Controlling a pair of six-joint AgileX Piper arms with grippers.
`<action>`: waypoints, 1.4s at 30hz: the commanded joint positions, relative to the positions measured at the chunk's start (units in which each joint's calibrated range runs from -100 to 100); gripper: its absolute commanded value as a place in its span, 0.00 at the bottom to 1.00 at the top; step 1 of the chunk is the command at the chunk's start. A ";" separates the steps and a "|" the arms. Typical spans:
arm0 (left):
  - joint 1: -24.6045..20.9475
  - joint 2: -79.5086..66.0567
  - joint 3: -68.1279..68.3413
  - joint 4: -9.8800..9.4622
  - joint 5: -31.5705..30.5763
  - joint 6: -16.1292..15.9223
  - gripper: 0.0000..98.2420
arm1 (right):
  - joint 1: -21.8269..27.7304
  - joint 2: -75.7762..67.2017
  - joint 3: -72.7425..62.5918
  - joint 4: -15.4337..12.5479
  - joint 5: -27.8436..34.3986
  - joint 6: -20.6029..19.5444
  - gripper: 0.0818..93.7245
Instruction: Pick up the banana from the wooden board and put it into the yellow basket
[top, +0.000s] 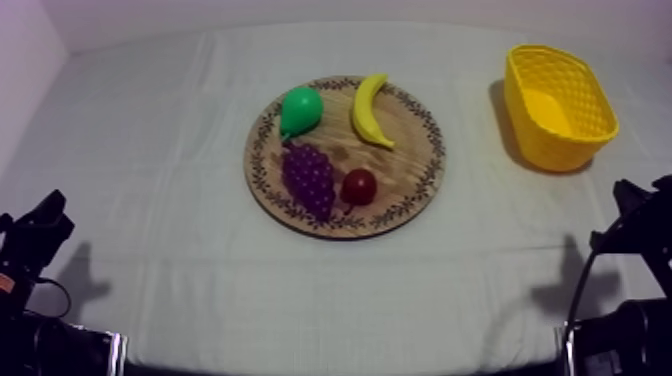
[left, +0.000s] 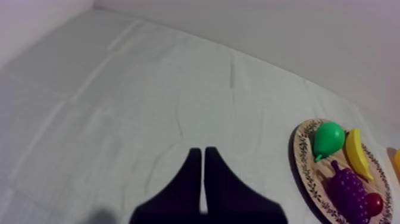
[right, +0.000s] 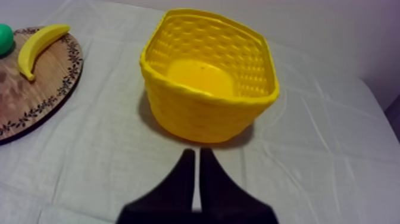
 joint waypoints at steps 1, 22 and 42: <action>-0.01 -0.03 0.02 0.01 -0.05 0.02 0.00 | 0.02 0.01 0.03 -0.03 -0.05 0.01 0.00; -0.01 -0.03 0.02 0.01 -0.05 0.02 0.00 | 0.02 0.01 0.03 -0.03 -0.05 0.01 0.00; -0.01 -0.03 0.02 0.01 -0.05 0.01 0.00 | 0.99 2.05 -1.92 1.52 2.60 -3.79 0.00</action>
